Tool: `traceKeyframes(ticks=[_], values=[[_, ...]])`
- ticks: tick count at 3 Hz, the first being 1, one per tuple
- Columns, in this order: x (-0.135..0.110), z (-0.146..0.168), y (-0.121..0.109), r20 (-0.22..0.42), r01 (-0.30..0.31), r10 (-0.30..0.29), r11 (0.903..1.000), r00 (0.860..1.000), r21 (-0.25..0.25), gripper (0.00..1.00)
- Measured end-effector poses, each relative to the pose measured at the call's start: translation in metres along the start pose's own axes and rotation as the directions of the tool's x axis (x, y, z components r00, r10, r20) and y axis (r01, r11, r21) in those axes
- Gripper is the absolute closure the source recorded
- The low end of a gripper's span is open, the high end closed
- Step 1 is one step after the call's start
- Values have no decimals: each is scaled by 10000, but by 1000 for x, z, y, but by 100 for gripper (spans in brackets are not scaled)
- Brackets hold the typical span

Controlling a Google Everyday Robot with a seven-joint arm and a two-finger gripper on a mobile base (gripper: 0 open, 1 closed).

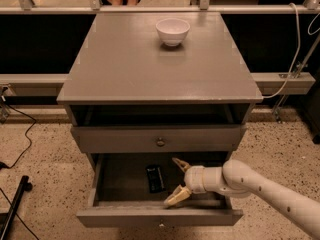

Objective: Pick rxbar blueberry from middle drawer and place on counter

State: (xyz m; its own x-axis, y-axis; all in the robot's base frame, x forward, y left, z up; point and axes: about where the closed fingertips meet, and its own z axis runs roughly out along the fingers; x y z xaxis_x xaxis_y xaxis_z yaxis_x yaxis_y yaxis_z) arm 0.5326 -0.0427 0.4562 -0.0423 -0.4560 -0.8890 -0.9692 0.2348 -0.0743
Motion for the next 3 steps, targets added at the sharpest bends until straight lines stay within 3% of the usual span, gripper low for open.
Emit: traceKeyframes(ticks=[1,2,3], values=[[-7,7,-18,758,-110,52,9970,9971,760,0],[-13,13,-29,910,-37,-68,9934,9958,1150,0],[-15,34,-40,626,337,-403,9941,9972,1027,0]])
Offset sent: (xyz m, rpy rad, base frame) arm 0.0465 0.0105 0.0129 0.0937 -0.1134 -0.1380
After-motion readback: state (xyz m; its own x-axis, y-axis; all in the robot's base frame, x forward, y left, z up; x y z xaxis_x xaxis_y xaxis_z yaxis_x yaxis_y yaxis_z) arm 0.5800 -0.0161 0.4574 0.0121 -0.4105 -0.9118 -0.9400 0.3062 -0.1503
